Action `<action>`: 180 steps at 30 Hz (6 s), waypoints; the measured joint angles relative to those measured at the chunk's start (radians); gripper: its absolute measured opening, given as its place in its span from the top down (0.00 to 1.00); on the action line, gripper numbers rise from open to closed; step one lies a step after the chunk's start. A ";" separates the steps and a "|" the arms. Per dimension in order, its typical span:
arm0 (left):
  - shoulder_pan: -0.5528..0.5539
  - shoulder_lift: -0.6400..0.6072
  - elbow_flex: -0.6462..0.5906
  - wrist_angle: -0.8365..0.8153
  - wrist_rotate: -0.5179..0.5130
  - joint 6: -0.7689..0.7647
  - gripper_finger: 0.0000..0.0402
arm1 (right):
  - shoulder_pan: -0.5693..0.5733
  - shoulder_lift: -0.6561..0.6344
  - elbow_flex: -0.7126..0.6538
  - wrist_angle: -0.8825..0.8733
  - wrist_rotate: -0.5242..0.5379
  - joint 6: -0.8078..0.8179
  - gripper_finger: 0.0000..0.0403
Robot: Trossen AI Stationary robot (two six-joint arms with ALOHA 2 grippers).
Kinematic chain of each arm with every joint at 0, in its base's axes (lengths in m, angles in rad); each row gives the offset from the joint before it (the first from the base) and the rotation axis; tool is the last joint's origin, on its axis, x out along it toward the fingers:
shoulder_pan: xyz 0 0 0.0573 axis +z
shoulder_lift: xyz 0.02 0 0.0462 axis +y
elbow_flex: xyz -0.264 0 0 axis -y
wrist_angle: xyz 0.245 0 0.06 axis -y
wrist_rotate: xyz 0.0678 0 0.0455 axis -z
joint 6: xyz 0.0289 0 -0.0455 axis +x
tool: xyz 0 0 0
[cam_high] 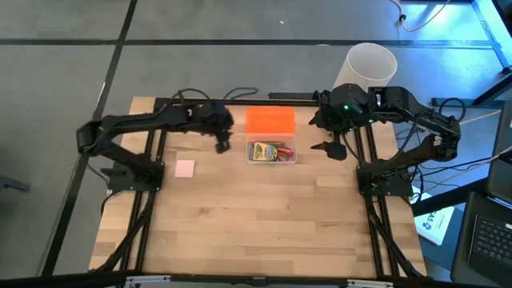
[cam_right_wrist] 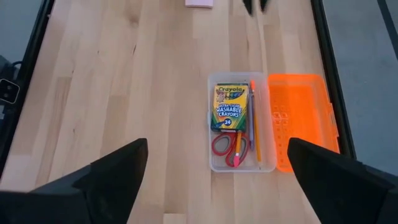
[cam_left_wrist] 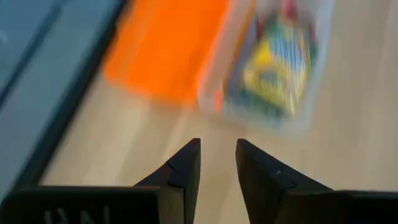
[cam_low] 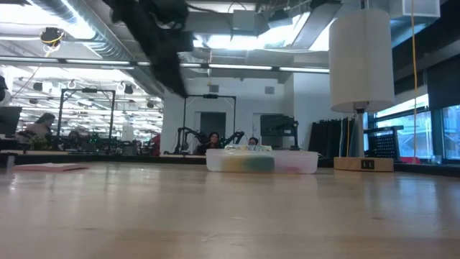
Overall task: Pack school essentials
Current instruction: Put the pink sticky notes into the orange supply box
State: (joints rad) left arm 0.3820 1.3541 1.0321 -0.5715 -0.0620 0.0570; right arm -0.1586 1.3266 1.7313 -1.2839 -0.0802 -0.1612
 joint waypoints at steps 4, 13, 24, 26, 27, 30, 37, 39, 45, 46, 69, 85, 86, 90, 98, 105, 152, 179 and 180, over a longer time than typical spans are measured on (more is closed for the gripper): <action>-0.004 -0.054 0.000 -0.264 0.009 -0.056 0.77 | 0.000 0.000 0.000 0.000 0.000 -0.002 0.04; -0.058 -0.037 -0.085 -0.517 0.038 -0.415 0.77 | 0.000 0.000 0.000 0.000 0.000 -0.004 0.04; -0.154 -0.037 -0.289 -0.506 0.080 -0.606 0.77 | 0.000 0.000 0.000 -0.001 -0.001 -0.004 0.04; -0.167 -0.037 -0.319 -0.501 0.080 -0.607 0.77 | 0.000 0.000 0.000 -0.001 -0.001 -0.004 0.04; -0.171 -0.037 -0.335 -0.489 0.080 -0.612 0.77 | 0.000 0.000 0.000 -0.001 -0.001 -0.004 0.04; -0.183 -0.037 -0.375 -0.455 0.060 -0.633 0.77 | 0.000 0.000 0.000 0.000 -0.001 -0.004 0.04; -0.223 -0.037 -0.428 -0.369 0.031 -0.633 0.77 | 0.000 0.000 0.000 0.000 -0.001 -0.004 0.04; -0.232 -0.037 -0.435 -0.345 0.030 -0.633 0.77 | 0.000 0.000 0.000 0.000 -0.002 -0.004 0.04; -0.262 -0.037 -0.442 -0.251 0.031 -0.627 0.77 | 0.000 0.000 0.000 0.000 -0.002 -0.004 0.04; -0.267 -0.037 -0.442 -0.237 0.036 -0.627 0.77 | 0.000 0.000 0.000 0.000 -0.002 -0.004 0.04; -0.377 -0.056 -0.396 0.089 0.202 -0.614 0.77 | 0.000 0.000 0.000 0.000 -0.001 -0.005 0.04; -0.378 -0.066 -0.143 -0.374 0.141 -0.489 0.77 | 0.000 0.000 0.000 0.003 -0.001 0.002 0.04; -0.381 -0.066 -0.139 -0.386 0.141 -0.487 0.77 | 0.000 0.000 0.000 0.003 -0.001 0.001 0.04; -0.389 -0.066 -0.136 -0.402 0.127 -0.478 0.77 | 0.000 0.000 0.000 0.003 0.000 0.000 0.04; -0.389 -0.066 -0.136 -0.405 0.106 -0.473 0.77 | 0.000 0.000 0.000 0.003 0.000 0.000 0.04; -0.386 -0.066 -0.136 -0.405 0.108 -0.493 0.77 | 0.000 0.000 0.000 0.004 0.000 0.000 0.04; -0.291 0.139 -0.137 -0.442 0.071 -0.181 0.01 | 0.000 0.000 0.000 0.004 0.000 0.000 0.04; -0.292 0.166 -0.163 -0.411 0.062 -0.105 0.01 | 0.000 0.000 0.000 0.008 0.000 0.000 0.04; -0.292 0.166 -0.163 -0.411 0.064 -0.105 0.01 | 0.000 0.000 0.000 0.008 0.000 0.000 0.04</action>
State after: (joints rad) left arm 0.0896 1.5196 0.8688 -0.9827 0.0021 -0.0483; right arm -0.1588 1.3265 1.7313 -1.2755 -0.0807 -0.1612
